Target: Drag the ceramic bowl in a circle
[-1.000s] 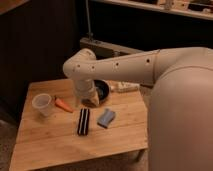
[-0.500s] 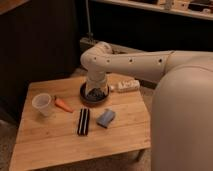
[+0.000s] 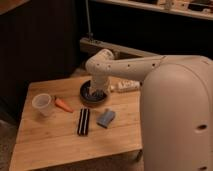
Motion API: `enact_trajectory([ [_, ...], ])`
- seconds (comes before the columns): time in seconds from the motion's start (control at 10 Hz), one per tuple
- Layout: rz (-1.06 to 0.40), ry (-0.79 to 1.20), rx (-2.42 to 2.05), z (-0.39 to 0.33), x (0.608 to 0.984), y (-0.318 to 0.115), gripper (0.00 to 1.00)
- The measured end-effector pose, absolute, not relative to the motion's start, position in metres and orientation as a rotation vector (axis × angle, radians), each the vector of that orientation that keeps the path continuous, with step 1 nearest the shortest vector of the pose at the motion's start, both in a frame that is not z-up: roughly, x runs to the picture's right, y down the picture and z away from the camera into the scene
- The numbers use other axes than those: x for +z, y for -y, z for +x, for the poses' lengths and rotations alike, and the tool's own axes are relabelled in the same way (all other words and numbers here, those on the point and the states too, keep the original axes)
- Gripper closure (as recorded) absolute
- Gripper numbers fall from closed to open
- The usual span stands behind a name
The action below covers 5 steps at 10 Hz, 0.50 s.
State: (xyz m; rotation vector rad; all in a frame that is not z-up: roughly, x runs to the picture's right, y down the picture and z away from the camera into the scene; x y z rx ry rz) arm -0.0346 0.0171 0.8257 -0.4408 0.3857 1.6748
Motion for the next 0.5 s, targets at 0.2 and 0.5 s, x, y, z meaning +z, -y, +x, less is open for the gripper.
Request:
enact_trajectory([
  [0.2, -0.462, -0.393, 1.715, -0.025, 0.855, -0.021, 0.35],
  [0.5, -0.496, -0.414, 1.769, -0.022, 0.873, -0.024, 0.35],
])
